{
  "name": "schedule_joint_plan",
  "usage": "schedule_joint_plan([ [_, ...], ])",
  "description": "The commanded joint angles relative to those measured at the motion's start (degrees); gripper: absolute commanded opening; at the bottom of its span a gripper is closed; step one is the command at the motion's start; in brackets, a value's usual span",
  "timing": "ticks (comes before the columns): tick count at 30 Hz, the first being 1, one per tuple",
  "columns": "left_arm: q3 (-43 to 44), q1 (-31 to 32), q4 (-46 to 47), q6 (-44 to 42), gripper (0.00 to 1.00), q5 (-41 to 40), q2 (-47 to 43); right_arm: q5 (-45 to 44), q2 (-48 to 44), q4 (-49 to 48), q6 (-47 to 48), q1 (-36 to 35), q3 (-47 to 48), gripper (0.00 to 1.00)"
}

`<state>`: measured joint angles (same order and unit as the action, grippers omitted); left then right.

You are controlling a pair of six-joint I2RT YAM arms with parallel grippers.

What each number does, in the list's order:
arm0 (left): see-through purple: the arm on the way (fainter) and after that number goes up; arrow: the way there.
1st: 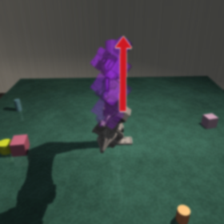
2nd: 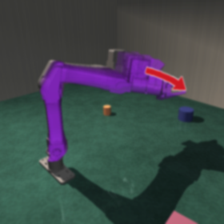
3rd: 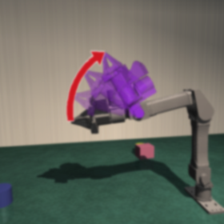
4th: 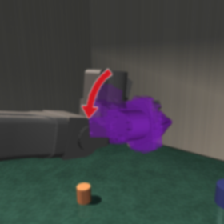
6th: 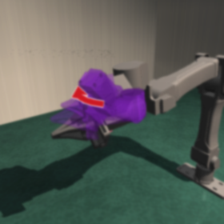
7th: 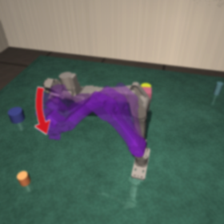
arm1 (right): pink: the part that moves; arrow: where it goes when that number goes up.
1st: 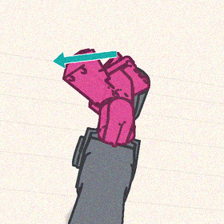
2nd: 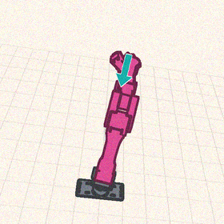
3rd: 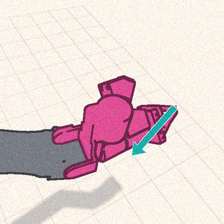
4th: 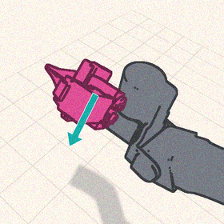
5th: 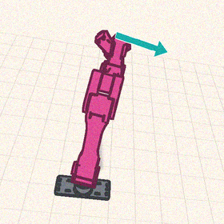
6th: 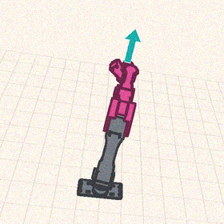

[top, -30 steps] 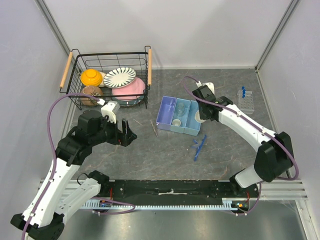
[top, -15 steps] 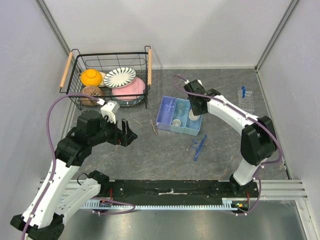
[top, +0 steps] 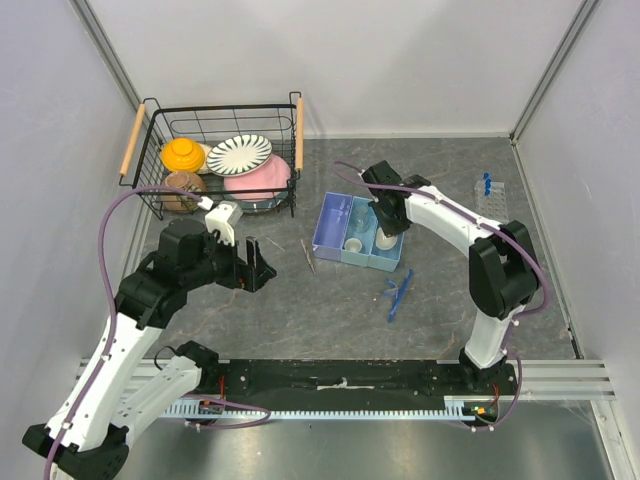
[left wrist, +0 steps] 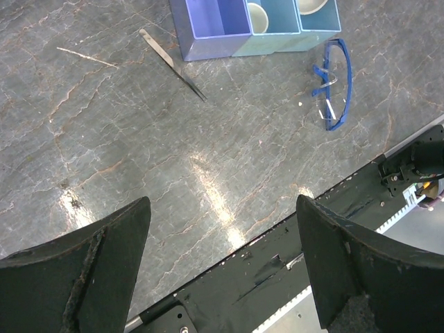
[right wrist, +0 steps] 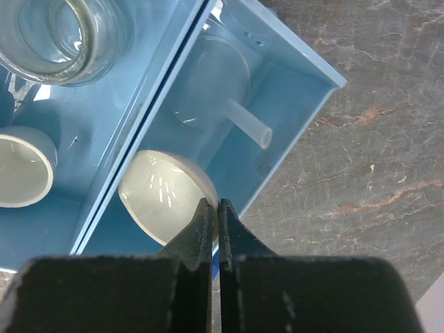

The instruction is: Organize the chemistry lab equipment

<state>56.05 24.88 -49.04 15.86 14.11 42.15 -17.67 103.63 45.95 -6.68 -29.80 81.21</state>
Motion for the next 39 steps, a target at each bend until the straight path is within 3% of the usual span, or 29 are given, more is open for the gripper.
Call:
schedule_joint_plan([
  [1,-0.2,0.1,2.8,-2.4,0.92,1.3,0.0,1.8,2.6,0.7,1.8,-0.7,2.5,0.0],
  [10,-0.5,0.0,2.6,-2.8,0.92,1.1,0.0,-1.0,6.9,0.9,1.5,-2.0,2.4,0.02],
  [23,-0.2,0.0,2.6,-2.8,0.92,1.1,0.5,-4.0,6.8,1.2,0.6,-2.2,2.6,0.3],
  [39,0.5,0.0,1.9,-2.2,0.92,0.9,0.3,-9.6,-1.8,7.6,-2.9,-4.5,11.9,0.36],
])
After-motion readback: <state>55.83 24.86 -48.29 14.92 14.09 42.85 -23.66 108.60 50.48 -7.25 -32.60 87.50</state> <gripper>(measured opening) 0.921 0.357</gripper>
